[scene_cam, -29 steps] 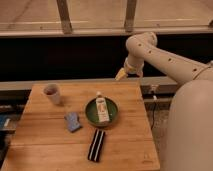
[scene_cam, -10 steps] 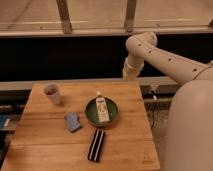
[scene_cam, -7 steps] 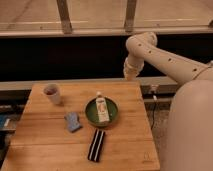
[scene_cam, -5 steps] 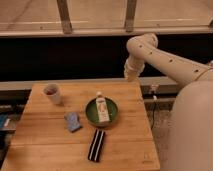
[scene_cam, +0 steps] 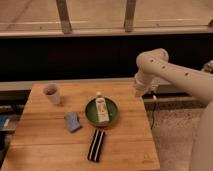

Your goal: Push the eraser across the table

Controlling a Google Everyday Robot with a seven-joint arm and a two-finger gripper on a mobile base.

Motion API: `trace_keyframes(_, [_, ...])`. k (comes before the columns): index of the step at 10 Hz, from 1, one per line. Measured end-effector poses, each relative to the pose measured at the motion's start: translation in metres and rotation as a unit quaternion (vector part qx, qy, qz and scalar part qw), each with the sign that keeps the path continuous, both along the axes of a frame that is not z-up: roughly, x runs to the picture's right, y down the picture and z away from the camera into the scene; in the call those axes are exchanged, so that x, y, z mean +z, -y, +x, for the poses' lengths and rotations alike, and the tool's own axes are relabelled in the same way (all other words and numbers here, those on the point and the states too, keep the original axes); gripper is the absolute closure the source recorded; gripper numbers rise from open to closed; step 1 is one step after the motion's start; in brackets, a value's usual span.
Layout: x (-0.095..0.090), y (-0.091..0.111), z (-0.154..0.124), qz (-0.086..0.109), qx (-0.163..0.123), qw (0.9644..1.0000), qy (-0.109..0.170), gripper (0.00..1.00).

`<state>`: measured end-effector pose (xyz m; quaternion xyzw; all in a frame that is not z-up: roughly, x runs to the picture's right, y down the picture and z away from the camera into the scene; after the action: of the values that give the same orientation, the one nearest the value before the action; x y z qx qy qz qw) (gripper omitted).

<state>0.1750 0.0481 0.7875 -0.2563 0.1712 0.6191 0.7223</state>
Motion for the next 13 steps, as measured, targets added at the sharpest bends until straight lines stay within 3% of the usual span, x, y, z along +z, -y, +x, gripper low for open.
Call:
trace_keyframes(4, [-0.007, -0.061, -0.028, -0.06, -0.005, 0.9982, -0.001, 1.0])
trace_keyframes(11, [-0.008, -0.062, -0.029, -0.064, -0.005, 0.998, 0.0, 1.0])
trace_keyframes(13, [-0.008, -0.082, -0.026, -0.08, -0.006, 0.9968, -0.003, 1.0])
